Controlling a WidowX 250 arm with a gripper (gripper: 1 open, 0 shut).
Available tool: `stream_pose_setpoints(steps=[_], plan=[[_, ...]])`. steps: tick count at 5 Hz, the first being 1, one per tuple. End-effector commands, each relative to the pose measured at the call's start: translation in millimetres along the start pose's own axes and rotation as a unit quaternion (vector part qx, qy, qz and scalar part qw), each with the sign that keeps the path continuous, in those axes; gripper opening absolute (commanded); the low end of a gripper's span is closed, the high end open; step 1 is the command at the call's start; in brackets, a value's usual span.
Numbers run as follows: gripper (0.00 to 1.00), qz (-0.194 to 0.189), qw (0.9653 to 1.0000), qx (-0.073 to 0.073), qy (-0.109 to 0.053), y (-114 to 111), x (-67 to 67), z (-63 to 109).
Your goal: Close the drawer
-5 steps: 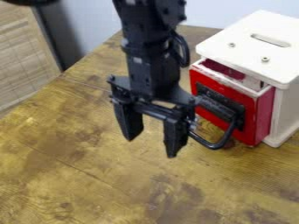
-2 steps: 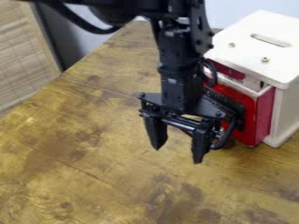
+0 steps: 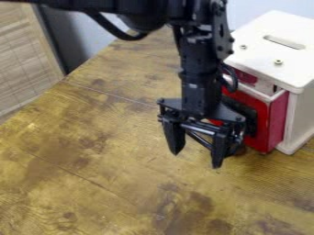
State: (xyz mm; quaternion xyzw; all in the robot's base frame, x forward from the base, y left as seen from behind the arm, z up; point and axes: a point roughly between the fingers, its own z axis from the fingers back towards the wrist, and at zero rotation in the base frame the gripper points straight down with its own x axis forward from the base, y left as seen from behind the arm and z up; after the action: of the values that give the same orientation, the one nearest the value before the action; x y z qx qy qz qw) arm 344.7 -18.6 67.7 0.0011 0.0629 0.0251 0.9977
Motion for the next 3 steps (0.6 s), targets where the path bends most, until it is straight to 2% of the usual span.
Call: stream_pose_setpoints(steps=[1, 2, 3], plan=[[1.00, -0.006, 0.9991, -0.003, -0.042, -12, 25.4, 18.3], [1.00, -0.005, 0.9990, 0.000, -0.045, -16, 36.5, 13.0], [1.00, -0.002, 0.9989, 0.003, -0.047, -15, 38.0, 8.4]])
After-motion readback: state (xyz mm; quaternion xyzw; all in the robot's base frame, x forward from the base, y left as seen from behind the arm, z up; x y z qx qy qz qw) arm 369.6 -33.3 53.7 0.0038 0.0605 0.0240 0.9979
